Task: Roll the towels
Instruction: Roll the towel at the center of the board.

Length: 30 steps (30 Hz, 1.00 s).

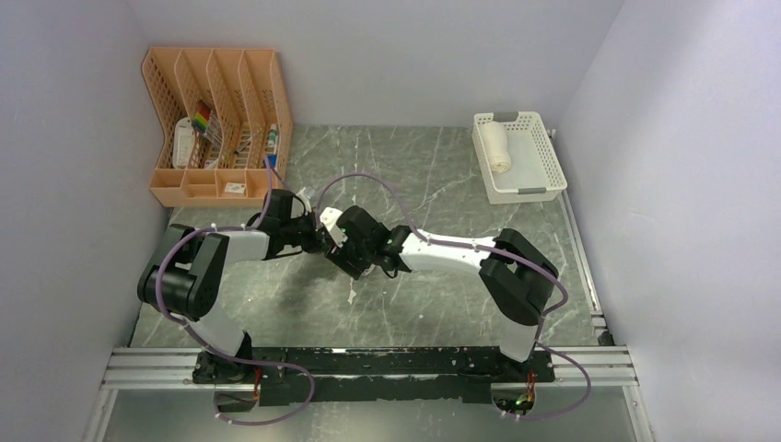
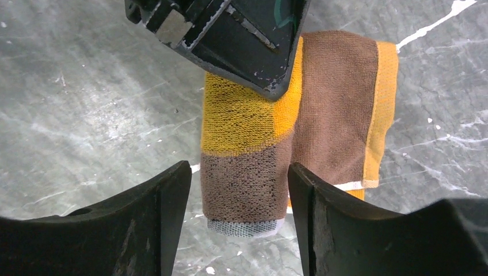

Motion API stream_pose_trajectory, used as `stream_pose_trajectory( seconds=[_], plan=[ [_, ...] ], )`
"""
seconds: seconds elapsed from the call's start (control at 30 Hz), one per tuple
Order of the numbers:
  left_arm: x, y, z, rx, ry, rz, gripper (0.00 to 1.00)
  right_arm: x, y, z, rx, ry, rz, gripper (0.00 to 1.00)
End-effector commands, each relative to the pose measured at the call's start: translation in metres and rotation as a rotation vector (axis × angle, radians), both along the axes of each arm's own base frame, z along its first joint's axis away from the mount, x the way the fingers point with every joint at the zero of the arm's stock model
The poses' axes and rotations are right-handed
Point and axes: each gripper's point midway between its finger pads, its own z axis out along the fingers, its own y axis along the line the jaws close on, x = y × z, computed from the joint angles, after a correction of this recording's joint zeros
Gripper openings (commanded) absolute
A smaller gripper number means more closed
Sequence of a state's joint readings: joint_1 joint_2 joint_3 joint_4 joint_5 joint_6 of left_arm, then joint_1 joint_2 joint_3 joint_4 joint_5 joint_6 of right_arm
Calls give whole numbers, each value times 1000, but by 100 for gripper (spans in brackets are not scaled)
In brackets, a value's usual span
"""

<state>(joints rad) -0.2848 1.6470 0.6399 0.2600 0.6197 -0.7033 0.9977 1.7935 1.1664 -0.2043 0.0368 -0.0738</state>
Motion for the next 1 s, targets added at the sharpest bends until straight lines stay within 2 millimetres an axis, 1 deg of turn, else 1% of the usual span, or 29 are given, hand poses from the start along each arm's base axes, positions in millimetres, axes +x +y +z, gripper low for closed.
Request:
stream_pose_trajectory(
  seconds=[0.0,0.1,0.27,0.4,0.47,0.57,0.63,0.7,0.77,0.83,0.97],
  plan=[
    [8,4,-2,54,-22,11,16,7,-5,-8,-60,-91,-32,61],
    [8,4,-3,60,-15,14,16,5,-6,-11,-68,-102,-32,54],
    [9,5,-4,67,-6,21,16,1,-8,-24,-118,-103,-31,48],
    [12,5,1,71,-13,25,15,-2,-9,-32,-128,-84,-37,44],
    [16,7,9,76,-26,42,14,-5,-8,-36,-118,-59,-36,42],
    [28,16,35,86,-83,95,15,-9,-5,-37,-87,-16,-40,38],
    [36,27,53,97,-121,133,16,-9,-4,-33,-29,42,-52,35],
    [40,37,62,111,-133,156,17,-9,-3,-30,43,119,-53,33],
    [42,45,66,113,-131,159,16,-11,-1,-23,130,219,-34,30],
    [42,49,67,112,-130,158,16,-9,-3,-20,191,308,-28,27],
    [37,48,69,101,-144,136,17,-2,-13,-17,303,476,-55,25]
  ],
)
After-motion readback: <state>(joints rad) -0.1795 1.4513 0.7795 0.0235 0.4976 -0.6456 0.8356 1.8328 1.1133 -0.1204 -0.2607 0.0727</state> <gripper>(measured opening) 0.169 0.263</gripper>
